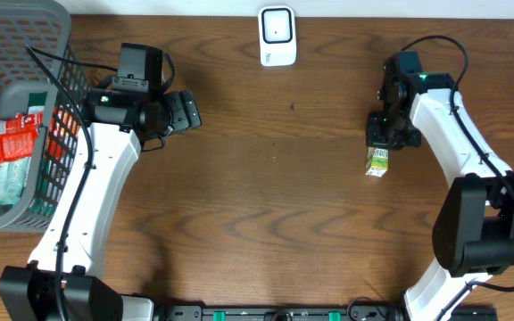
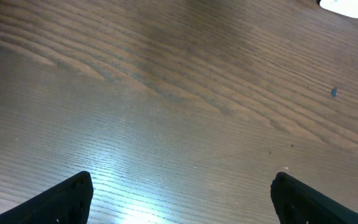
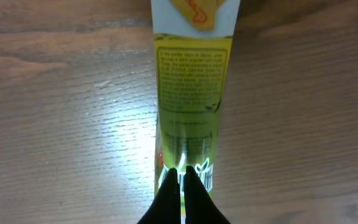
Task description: Scan the item barcode
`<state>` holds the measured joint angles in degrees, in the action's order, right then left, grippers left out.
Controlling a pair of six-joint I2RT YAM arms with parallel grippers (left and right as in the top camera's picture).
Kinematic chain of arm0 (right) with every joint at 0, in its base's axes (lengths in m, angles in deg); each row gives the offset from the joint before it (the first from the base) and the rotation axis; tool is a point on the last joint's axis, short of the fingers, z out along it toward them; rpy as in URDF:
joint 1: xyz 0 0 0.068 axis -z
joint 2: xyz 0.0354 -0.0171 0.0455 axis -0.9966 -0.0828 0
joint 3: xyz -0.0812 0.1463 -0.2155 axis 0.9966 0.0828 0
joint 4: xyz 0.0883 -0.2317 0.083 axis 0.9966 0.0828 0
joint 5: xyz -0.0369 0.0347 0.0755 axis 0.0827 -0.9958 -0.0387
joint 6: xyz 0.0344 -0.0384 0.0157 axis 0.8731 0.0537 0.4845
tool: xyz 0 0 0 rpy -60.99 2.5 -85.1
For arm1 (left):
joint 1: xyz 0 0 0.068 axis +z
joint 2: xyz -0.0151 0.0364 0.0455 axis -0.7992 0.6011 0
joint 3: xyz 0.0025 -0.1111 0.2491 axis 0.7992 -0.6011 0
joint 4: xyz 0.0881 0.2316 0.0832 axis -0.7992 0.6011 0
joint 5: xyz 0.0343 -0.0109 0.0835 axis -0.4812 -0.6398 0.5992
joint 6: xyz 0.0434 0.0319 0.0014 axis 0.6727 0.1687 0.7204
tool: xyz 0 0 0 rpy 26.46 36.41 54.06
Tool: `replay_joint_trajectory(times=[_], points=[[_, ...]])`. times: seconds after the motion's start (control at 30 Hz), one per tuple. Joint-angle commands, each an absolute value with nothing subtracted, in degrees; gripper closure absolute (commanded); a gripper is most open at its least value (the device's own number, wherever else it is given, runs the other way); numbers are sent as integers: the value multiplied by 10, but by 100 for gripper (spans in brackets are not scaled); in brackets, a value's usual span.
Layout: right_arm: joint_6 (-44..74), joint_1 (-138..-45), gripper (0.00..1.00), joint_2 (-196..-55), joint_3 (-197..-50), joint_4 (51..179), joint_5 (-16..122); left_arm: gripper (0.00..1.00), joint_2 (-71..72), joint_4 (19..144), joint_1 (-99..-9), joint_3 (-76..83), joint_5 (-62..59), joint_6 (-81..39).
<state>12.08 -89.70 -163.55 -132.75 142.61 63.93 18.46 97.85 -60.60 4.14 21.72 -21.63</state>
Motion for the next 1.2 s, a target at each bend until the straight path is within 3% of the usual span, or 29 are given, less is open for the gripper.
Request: replay_joint_trajectory(times=[0.0, 0.63, 0.73, 0.77, 0.83, 1.03, 1.17], points=[[132, -894, 99, -1626, -1296, 1397, 637, 8, 188, 980, -605, 44, 220, -209], [151, -893, 98, -1626, -1279, 1381, 636, 8, 188, 980, -605, 44, 220, -209], [147, -893, 76, -1619, -1316, 1395, 634, 8, 188, 980, -605, 44, 220, -209], [143, -893, 62, -1616, -1328, 1401, 634, 8, 188, 980, -605, 44, 220, -209], [142, -894, 55, -1611, -1343, 1409, 631, 8, 188, 980, -605, 44, 220, -209], [144, -923, 84, -1612, -1329, 1398, 564, 8, 188, 980, -605, 44, 220, -209], [144, -936, 92, -1612, -1297, 1356, 566, 8, 188, 980, -605, 44, 220, -209]])
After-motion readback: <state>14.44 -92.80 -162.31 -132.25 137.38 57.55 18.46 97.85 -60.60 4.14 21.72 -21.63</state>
